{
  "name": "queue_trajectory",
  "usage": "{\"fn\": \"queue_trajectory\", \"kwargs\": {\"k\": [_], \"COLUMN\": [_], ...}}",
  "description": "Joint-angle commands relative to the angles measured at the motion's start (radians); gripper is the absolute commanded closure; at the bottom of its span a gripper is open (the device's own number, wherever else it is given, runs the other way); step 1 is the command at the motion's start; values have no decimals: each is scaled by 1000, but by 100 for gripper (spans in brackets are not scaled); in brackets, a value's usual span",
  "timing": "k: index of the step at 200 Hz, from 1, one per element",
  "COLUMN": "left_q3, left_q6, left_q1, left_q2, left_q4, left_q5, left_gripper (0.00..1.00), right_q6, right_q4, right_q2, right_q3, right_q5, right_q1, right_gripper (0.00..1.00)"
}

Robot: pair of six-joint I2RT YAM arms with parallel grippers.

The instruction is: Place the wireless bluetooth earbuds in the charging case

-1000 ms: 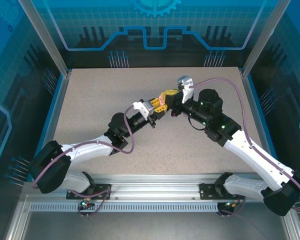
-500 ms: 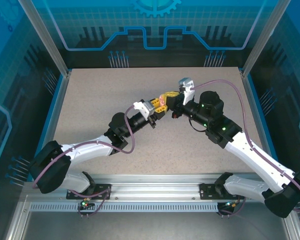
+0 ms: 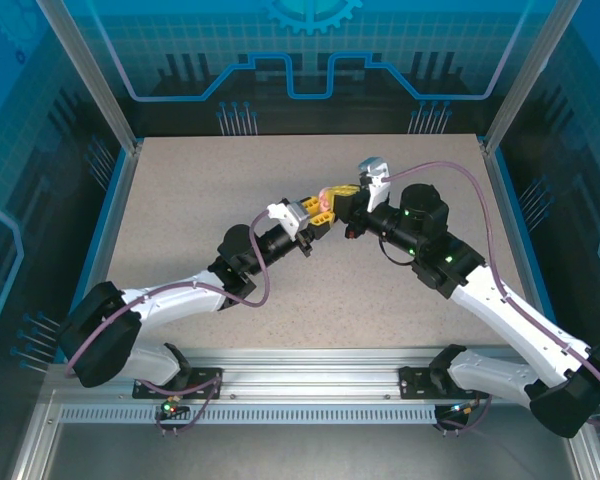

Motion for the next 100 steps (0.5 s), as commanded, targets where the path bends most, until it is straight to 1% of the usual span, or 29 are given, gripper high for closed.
{"fn": "queue_trajectory", "kwargs": {"k": [1, 57, 68, 73, 81, 100], "left_q3": [46, 47, 49, 51, 50, 52], "left_q6": [23, 21, 18, 19, 18, 13], "left_q1": [-8, -8, -8, -9, -9, -8], "left_q2": [-38, -40, -42, -42, -42, -41], "left_q4": [36, 45, 42, 42, 39, 34], "left_q5": [-2, -10, -7, -7, -4, -4], "left_gripper": [100, 100, 100, 100, 100, 100], "right_q6": [9, 7, 6, 6, 7, 13], "right_q4": [7, -2, -7, -9, -12, -10], "right_q2": [10, -2, -2, -2, -1, -5], "right_q3": [-13, -36, -37, -35, -34, -29], "right_q5": [-36, -29, -30, -34, -35, -30], "right_q1": [-11, -13, -12, -14, -13, -15], "right_gripper": [97, 98, 97, 94, 85, 73]}}
